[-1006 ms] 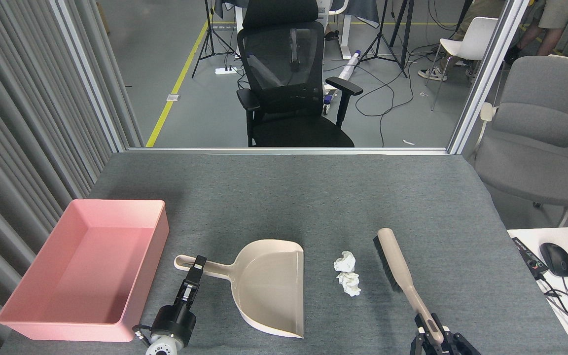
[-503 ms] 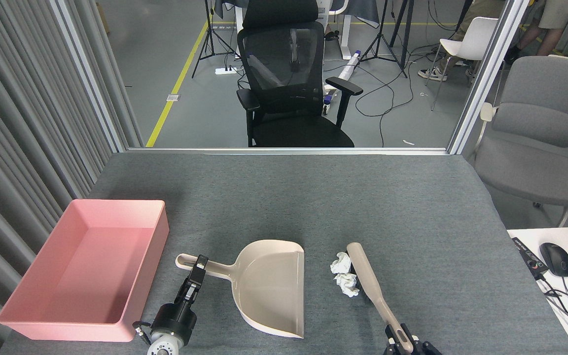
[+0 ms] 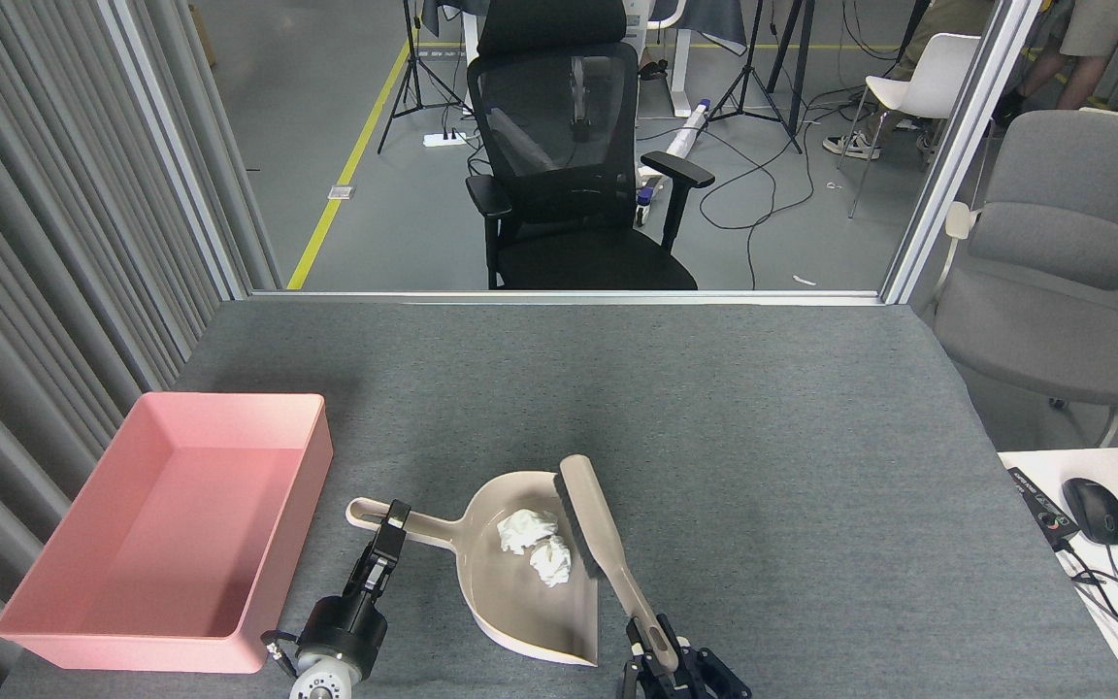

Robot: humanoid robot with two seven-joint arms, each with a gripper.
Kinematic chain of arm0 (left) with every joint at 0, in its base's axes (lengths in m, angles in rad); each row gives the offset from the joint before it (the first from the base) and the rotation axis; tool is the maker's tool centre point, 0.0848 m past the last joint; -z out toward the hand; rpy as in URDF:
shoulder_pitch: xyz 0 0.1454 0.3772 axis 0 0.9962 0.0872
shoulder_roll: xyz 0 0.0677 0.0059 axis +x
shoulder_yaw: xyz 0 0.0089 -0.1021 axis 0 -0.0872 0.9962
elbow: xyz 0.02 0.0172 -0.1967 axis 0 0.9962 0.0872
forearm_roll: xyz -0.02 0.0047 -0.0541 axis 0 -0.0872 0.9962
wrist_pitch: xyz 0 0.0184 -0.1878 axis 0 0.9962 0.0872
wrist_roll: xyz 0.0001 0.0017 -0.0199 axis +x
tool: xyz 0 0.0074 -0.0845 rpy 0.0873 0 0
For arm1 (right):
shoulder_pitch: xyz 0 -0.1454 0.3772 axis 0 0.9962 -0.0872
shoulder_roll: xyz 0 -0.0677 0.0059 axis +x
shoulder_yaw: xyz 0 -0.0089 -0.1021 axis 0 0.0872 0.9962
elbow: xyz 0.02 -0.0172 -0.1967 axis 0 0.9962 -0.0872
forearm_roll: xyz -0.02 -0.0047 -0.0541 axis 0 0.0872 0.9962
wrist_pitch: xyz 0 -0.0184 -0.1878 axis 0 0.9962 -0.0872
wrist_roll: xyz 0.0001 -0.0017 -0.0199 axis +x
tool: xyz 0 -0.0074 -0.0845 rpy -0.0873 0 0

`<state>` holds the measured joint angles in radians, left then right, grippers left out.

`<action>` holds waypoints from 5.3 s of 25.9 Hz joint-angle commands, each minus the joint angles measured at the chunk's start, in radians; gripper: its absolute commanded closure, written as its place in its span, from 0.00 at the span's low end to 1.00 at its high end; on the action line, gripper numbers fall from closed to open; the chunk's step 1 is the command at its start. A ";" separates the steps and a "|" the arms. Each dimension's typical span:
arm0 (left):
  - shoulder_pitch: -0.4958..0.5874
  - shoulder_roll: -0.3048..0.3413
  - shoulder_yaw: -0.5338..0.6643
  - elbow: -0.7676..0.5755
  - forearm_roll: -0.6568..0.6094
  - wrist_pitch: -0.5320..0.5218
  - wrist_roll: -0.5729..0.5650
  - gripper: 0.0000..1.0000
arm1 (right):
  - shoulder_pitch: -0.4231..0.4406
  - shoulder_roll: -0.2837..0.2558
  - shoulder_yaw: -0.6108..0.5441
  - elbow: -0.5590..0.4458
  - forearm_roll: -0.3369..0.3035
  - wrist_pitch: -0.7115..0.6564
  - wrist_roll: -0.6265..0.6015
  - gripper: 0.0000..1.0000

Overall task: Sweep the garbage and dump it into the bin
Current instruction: 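Sweep the white tissue into the dustpan with the right-held brush, then carry the dustpan with the left gripper over the pink bin, then tip the dustpan with the left gripper to dump tissue into bin, then bring the dustpan back and set it on the table with left gripper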

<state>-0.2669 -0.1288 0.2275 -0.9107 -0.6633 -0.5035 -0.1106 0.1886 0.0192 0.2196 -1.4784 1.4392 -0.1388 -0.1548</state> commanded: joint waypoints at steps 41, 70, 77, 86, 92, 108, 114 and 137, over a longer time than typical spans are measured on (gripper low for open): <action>-0.069 0.462 0.020 -0.249 0.659 0.379 -0.127 0.82 | 0.107 -0.301 -0.169 -0.151 -0.226 0.059 -0.003 0.78; -0.242 0.819 0.023 0.437 0.495 -0.135 -0.152 0.82 | 0.101 -0.301 -0.161 -0.154 -0.218 0.048 0.000 0.75; -0.273 0.830 0.032 0.316 0.245 -0.168 -0.129 0.82 | 0.103 -0.300 -0.161 -0.157 -0.218 0.048 0.000 0.75; -0.327 0.824 0.047 0.351 0.202 -0.144 -0.135 0.82 | 0.103 -0.300 -0.161 -0.161 -0.220 0.048 0.000 0.75; -0.379 0.810 0.067 0.424 0.452 -0.006 -0.236 0.82 | 0.103 -0.301 -0.161 -0.160 -0.220 0.048 0.000 0.75; -0.101 0.218 -0.010 -0.260 0.416 0.286 -0.156 0.81 | 0.101 -0.308 -0.169 -0.161 -0.220 0.056 0.000 0.75; -0.002 0.023 -0.011 -0.255 0.286 0.203 -0.127 0.81 | 0.100 -0.309 -0.171 -0.161 -0.220 0.057 0.001 0.75; -0.094 -0.006 -0.007 0.099 0.263 0.069 -0.027 0.79 | 0.023 -0.298 -0.131 -0.103 -0.217 0.057 0.008 0.74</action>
<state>-0.3407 -0.1340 0.2205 -0.8497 -0.3995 -0.4276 -0.1394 0.2260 -0.2807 0.0657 -1.6079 1.2226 -0.0792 -0.1492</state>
